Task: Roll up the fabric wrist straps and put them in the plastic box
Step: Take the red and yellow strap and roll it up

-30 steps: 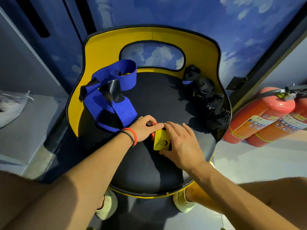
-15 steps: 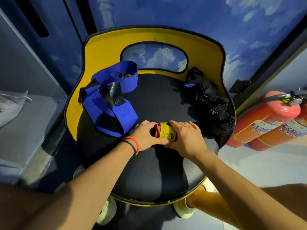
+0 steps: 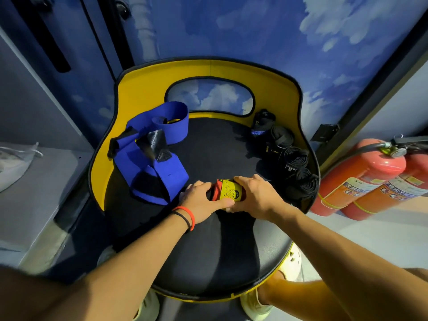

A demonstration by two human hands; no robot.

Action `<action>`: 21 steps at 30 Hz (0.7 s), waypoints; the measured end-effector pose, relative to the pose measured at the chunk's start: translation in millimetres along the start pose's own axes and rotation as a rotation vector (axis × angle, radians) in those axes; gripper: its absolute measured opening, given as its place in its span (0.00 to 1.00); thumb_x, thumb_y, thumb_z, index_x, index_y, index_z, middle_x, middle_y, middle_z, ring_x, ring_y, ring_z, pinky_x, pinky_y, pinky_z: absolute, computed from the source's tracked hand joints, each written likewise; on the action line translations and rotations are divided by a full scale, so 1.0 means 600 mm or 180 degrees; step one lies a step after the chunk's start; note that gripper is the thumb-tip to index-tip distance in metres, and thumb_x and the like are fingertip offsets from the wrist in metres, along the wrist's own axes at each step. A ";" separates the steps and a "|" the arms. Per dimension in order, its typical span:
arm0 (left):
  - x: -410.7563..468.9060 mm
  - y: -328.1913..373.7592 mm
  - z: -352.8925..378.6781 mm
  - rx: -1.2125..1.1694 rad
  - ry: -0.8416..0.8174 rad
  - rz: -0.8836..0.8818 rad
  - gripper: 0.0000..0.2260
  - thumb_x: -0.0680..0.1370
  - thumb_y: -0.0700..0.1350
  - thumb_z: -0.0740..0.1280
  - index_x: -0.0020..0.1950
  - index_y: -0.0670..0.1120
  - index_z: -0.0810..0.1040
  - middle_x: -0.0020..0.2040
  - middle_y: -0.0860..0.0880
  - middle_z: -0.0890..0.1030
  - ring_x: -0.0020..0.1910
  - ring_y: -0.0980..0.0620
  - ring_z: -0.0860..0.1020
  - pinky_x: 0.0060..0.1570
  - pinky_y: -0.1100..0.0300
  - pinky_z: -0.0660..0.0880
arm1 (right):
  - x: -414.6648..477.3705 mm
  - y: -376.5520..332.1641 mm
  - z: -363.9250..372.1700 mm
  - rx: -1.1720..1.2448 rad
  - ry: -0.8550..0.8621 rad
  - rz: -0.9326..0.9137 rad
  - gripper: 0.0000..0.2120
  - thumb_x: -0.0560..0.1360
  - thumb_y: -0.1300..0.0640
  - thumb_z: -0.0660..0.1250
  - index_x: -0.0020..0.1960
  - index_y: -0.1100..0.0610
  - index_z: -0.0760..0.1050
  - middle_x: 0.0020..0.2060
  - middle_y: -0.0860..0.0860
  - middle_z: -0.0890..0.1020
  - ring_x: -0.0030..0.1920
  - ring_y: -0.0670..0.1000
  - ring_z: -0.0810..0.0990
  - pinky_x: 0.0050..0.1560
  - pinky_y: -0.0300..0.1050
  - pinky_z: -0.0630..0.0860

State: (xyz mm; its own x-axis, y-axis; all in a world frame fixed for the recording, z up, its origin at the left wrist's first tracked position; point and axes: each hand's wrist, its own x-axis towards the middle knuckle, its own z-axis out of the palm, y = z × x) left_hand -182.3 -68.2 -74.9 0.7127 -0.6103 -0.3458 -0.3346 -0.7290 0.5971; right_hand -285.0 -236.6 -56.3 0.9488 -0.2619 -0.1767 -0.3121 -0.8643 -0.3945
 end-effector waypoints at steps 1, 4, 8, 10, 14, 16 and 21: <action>-0.005 0.002 0.001 -0.0271 0.0042 -0.0065 0.41 0.61 0.76 0.68 0.69 0.56 0.74 0.62 0.52 0.73 0.65 0.48 0.72 0.66 0.46 0.72 | 0.002 0.000 -0.005 0.0212 -0.0038 0.0027 0.35 0.65 0.33 0.77 0.66 0.47 0.72 0.48 0.46 0.79 0.50 0.50 0.72 0.52 0.48 0.75; -0.014 0.011 0.002 -0.1287 0.0289 -0.0049 0.36 0.61 0.67 0.76 0.67 0.59 0.75 0.62 0.53 0.74 0.62 0.50 0.75 0.61 0.52 0.75 | 0.000 0.000 -0.014 0.1014 -0.0009 0.0034 0.36 0.65 0.38 0.81 0.67 0.50 0.73 0.50 0.46 0.81 0.51 0.49 0.79 0.57 0.51 0.78; -0.003 0.023 -0.020 -0.1969 0.0585 0.0241 0.35 0.64 0.55 0.82 0.69 0.58 0.74 0.63 0.54 0.80 0.61 0.55 0.79 0.62 0.53 0.77 | 0.014 -0.007 -0.023 0.1964 0.0215 0.0115 0.33 0.61 0.40 0.82 0.63 0.38 0.74 0.52 0.47 0.84 0.54 0.47 0.83 0.62 0.52 0.79; 0.015 0.027 -0.034 -0.2016 0.0754 0.0199 0.40 0.58 0.60 0.81 0.69 0.60 0.74 0.63 0.54 0.80 0.60 0.55 0.80 0.62 0.51 0.78 | 0.033 -0.010 -0.039 0.1953 0.0262 0.0150 0.32 0.62 0.42 0.83 0.62 0.38 0.73 0.53 0.47 0.84 0.55 0.49 0.83 0.63 0.54 0.78; 0.054 0.056 -0.057 -0.1451 0.1115 0.0310 0.35 0.61 0.56 0.83 0.66 0.56 0.77 0.59 0.56 0.79 0.60 0.55 0.78 0.62 0.55 0.76 | 0.075 -0.014 -0.078 0.1050 0.0273 0.0062 0.37 0.65 0.50 0.83 0.69 0.53 0.72 0.58 0.52 0.82 0.57 0.53 0.80 0.62 0.52 0.75; 0.080 0.074 -0.063 -0.1201 0.1398 0.0397 0.31 0.63 0.52 0.83 0.64 0.54 0.77 0.58 0.55 0.79 0.59 0.53 0.77 0.60 0.53 0.76 | 0.096 -0.012 -0.092 0.0661 0.0524 -0.0151 0.37 0.64 0.51 0.82 0.70 0.54 0.72 0.58 0.53 0.81 0.58 0.55 0.78 0.61 0.50 0.74; 0.157 0.111 -0.067 -0.0759 0.1839 0.0383 0.28 0.66 0.47 0.81 0.63 0.52 0.76 0.58 0.50 0.76 0.57 0.47 0.77 0.53 0.53 0.75 | 0.140 0.001 -0.124 -0.0012 0.0777 -0.0199 0.28 0.73 0.58 0.71 0.71 0.57 0.70 0.59 0.57 0.79 0.60 0.60 0.76 0.60 0.53 0.74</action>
State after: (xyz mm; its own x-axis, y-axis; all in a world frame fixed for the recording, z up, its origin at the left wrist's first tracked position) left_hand -113.0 -161.6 -38.9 0.9187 -0.3693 0.1402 -0.3338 -0.5361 0.7753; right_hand -201.8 -291.1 -4.2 0.9502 -0.3035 0.0713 -0.2526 -0.8835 -0.3944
